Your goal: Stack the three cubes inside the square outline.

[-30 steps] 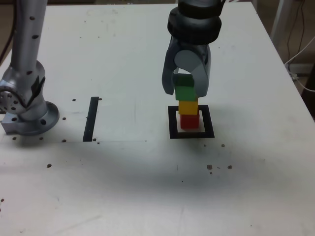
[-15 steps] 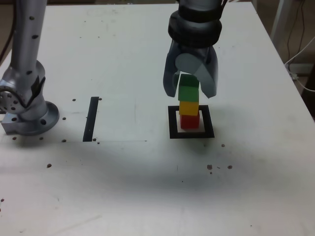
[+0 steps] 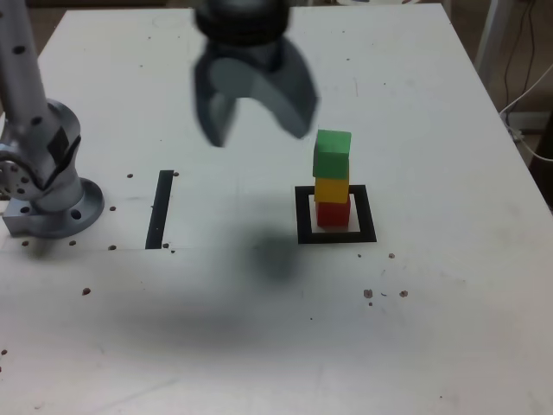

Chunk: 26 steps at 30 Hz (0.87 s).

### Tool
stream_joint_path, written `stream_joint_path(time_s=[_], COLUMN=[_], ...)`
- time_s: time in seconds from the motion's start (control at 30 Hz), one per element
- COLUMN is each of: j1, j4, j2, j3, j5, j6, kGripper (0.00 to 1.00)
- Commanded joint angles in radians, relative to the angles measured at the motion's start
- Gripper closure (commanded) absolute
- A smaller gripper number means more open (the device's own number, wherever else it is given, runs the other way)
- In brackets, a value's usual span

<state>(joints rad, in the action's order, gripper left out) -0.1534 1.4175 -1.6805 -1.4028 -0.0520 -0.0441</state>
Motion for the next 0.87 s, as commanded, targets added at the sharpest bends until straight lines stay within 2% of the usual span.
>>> stream_joint_path(time_s=[0.0,0.2,0.4,0.53,0.63,0.83], j1=[-0.005,-0.011,-0.010,-0.010,-0.010,-0.011], j4=[0.001,-0.047,-0.205,-0.275,-0.311,-0.361], j2=[0.020,0.058,0.126,0.161,0.194,0.253], j3=[0.058,0.253,0.470,0.552,0.582,0.626], j5=[0.011,0.037,0.052,0.051,0.031,-0.055], j6=[0.006,0.040,0.078,0.087,0.087,0.087], kGripper=[0.00,0.00,0.00,0.00,0.00,0.00])
